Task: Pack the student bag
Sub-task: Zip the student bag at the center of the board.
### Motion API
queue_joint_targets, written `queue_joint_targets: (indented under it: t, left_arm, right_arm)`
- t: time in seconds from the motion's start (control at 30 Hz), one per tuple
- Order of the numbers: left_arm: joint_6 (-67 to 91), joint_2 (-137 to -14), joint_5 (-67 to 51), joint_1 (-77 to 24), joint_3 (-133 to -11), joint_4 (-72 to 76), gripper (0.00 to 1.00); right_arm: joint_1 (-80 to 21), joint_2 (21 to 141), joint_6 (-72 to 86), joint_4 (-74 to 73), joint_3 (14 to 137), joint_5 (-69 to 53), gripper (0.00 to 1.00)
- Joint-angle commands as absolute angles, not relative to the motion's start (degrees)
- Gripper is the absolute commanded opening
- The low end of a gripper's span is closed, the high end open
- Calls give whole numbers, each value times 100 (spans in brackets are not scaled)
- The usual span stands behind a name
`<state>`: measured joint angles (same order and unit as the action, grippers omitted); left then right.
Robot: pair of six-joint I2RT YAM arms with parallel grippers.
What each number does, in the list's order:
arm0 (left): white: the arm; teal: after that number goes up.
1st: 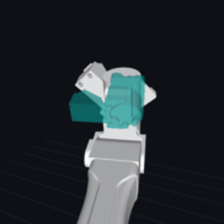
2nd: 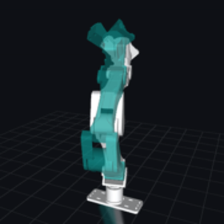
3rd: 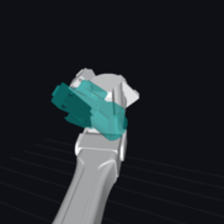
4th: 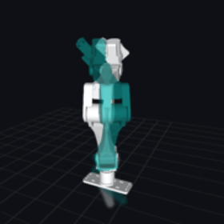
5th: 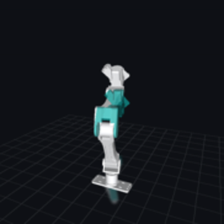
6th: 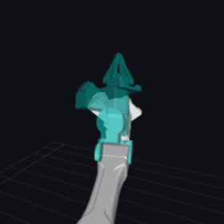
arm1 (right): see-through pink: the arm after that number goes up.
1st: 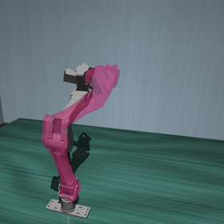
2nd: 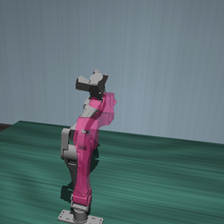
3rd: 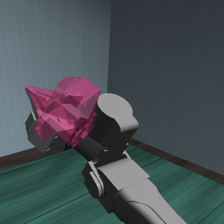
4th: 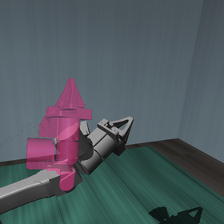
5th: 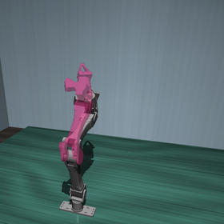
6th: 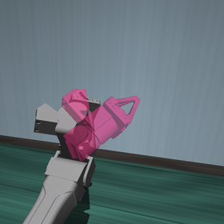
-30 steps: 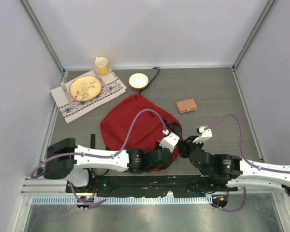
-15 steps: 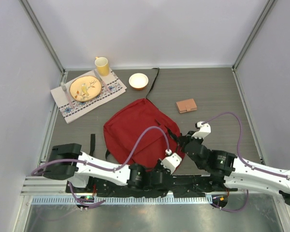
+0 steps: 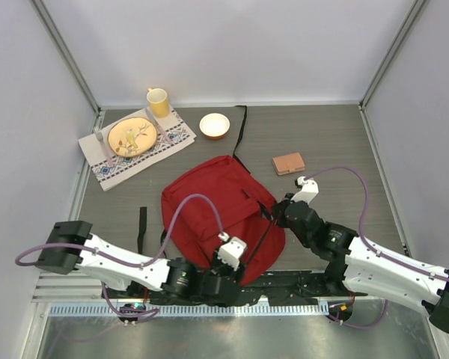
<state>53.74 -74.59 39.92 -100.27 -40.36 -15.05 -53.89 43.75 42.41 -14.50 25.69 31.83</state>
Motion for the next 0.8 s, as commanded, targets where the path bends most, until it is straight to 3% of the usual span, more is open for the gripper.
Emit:
queue_joint_targets:
  t: [0.0, 0.07, 0.23, 0.37, 0.77]
  left_arm:
    - [5566, -6831, 4551, -10160, -4033, -1908, 69]
    - [5345, -6715, 4702, -10021, -4130, -1794, 88]
    - [4431, -6741, 4203, -9397, -4438, -810, 100]
    - [4281, -7180, 3578, -8685, -4719, -379, 100]
    - [4482, -8717, 2461, -8095, -5431, 510, 97]
  right_arm:
    - [-5238, 4237, 3999, -554, 2628, 3122, 1]
    - [-5247, 4184, 3999, -571, 2593, 2998, 1]
    - [-5229, 3999, 4017, -729, 2540, 2883, 1]
    - [-5238, 3841, 4008, -870, 2549, 2892, 1]
    - [-5238, 3560, 3999, -1099, 2602, 3023, 1]
